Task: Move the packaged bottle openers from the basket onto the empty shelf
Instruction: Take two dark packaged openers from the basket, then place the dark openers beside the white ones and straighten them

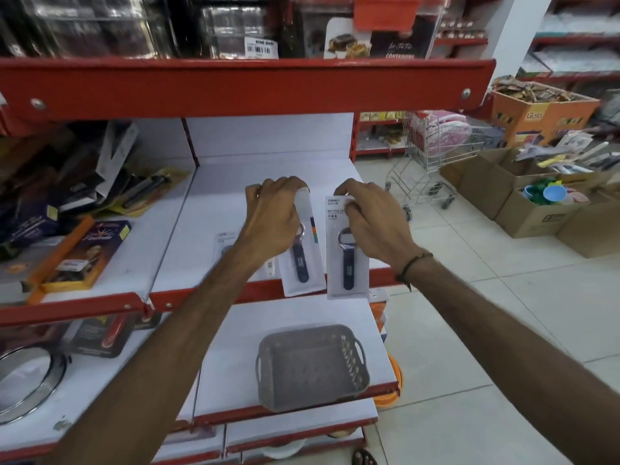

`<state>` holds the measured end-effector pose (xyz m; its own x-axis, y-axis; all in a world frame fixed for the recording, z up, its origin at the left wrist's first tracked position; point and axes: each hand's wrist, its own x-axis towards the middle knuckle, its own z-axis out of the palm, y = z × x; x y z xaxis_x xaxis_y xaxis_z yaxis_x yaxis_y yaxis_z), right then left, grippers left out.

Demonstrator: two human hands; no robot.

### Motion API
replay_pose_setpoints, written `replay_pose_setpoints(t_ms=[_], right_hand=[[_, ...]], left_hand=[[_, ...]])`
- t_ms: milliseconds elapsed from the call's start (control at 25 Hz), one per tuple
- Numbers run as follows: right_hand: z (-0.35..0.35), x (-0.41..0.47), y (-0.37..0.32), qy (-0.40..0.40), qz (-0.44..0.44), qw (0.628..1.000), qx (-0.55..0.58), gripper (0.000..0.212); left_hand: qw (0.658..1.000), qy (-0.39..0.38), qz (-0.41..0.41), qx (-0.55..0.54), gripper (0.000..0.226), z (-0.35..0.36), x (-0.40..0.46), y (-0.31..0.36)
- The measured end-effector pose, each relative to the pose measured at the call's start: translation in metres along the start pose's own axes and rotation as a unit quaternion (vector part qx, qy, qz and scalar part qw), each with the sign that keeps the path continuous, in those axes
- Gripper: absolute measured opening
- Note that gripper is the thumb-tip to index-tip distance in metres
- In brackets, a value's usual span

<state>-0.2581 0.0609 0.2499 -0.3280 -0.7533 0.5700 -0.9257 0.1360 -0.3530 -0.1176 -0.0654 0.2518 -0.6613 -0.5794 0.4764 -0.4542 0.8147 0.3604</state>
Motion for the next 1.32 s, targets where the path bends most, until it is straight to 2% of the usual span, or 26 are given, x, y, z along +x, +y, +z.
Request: replay_pose_setpoints(t_ms=[200, 320, 480, 640, 720, 800, 880, 960, 1040, 1120, 1200, 1320], right_hand=[[0.017, 0.061, 0.035, -0.044, 0.037, 0.998, 0.009, 0.023], [0.046, 0.079, 0.059, -0.116, 0.058, 0.991, -0.017, 0.028], [0.081, 0.076, 0.087, -0.206, 0.118, 0.971, 0.011, 0.032], [0.099, 0.061, 0.095, -0.251, 0.07, 0.963, -0.07, 0.034], [0.101, 0.055, 0.094, -0.265, 0.059, 0.956, -0.111, 0.036], [0.097, 0.053, 0.089, -0.269, 0.057, 0.956, -0.103, 0.036], [0.091, 0.055, 0.078, -0.288, 0.052, 0.956, -0.034, 0.038], [0.086, 0.058, 0.057, -0.352, 0.045, 0.933, 0.056, 0.055], [0.088, 0.06, 0.031, -0.419, 0.021, 0.906, 0.059, 0.075], [0.099, 0.059, 0.014, -0.455, 0.0, 0.89, 0.02, 0.086], [0.11, 0.056, 0.003, -0.47, -0.003, 0.883, 0.003, 0.088], [0.122, 0.053, -0.002, -0.461, 0.001, 0.887, 0.01, 0.083]], left_hand=[[0.999, -0.023, -0.047, -0.005, 0.053, 0.029, 0.065, -0.023], [0.993, -0.091, -0.073, -0.016, 0.05, 0.056, 0.078, -0.04], [0.978, -0.175, -0.108, -0.038, 0.051, 0.09, 0.065, -0.057], [0.973, -0.218, -0.081, -0.012, 0.049, 0.101, 0.053, -0.063], [0.967, -0.244, -0.073, -0.004, 0.048, 0.091, 0.05, -0.065], [0.958, -0.276, -0.075, -0.013, 0.05, 0.066, 0.046, -0.076], [0.942, -0.325, -0.082, -0.017, 0.055, 0.028, 0.041, -0.094], [0.904, -0.412, -0.11, 0.032, 0.069, -0.01, 0.037, -0.112], [0.85, -0.492, -0.129, 0.138, 0.091, -0.032, 0.031, -0.122], [0.812, -0.532, -0.125, 0.203, 0.103, -0.031, 0.022, -0.122], [0.81, -0.531, -0.118, 0.218, 0.105, -0.024, 0.01, -0.124], [0.836, -0.499, -0.106, 0.204, 0.103, -0.021, 0.001, -0.129]])
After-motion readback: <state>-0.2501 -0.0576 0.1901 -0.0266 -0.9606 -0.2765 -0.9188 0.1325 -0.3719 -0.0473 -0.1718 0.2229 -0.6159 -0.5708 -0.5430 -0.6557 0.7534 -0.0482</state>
